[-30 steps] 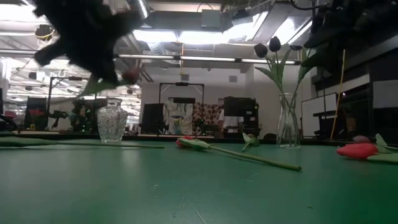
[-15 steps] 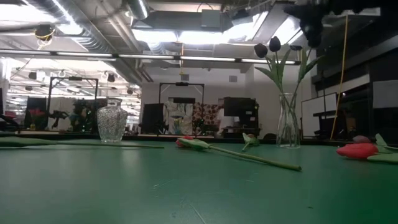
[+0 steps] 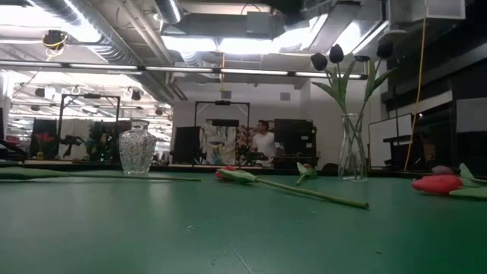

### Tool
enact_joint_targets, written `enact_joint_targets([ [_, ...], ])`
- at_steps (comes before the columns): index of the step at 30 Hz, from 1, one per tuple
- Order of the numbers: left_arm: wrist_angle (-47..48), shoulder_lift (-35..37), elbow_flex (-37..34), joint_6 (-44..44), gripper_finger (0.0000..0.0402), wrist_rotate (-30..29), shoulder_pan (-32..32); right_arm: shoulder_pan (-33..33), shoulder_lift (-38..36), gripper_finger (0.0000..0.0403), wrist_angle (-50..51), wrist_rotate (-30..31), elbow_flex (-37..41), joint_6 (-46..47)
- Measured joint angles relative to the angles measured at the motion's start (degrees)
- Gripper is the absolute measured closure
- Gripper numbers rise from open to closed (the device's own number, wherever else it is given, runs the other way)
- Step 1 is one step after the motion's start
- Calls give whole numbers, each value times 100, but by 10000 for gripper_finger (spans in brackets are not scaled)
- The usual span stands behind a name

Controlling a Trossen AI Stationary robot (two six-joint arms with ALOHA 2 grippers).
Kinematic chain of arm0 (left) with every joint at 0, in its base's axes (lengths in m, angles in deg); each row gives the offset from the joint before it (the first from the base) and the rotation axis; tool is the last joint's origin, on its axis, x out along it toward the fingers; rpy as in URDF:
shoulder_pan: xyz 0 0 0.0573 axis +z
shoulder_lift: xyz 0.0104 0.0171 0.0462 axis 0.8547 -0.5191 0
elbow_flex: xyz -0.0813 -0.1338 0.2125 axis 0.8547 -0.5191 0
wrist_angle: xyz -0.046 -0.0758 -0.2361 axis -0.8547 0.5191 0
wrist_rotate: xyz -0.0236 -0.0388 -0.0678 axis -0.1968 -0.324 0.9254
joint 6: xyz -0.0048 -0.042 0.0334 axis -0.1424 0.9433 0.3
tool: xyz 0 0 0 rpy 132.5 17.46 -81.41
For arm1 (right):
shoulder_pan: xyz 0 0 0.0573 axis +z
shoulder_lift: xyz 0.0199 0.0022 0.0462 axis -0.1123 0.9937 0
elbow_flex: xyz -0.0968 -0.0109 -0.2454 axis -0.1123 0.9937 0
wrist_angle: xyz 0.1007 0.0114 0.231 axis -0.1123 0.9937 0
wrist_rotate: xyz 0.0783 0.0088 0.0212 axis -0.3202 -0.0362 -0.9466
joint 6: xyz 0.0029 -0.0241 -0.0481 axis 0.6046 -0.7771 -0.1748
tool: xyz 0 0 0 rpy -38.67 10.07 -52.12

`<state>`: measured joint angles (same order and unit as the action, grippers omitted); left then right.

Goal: Sort flowers into vase by color
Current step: Put the bottom dark red flower into the bottom transparent vase

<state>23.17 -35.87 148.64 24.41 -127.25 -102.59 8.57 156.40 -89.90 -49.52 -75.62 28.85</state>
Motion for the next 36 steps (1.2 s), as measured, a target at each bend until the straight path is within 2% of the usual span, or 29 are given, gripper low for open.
enact_joint_targets([
  [5, -28, 6, 0, -2, 398, -30, -341, -2, 705, 160, 225, -150, -1057, -252],
  [9, -62, 6, 0, -86, 398, -56, -398, -3, 1189, 160, 211, -677, -1816, -348],
  [13, -81, 8, 0, -242, 398, -63, -390, -3, 1609, 160, 342, -873, -2260, -352],
  [24, -598, 29, 0, -887, 398, -74, -362, -140, 1953, 160, -184, -899, -2347, -290],
  [36, -1482, 28, 0, -1934, 398, -78, -178, -195, 2003, 160, -350, -1135, -2349, -173],
])
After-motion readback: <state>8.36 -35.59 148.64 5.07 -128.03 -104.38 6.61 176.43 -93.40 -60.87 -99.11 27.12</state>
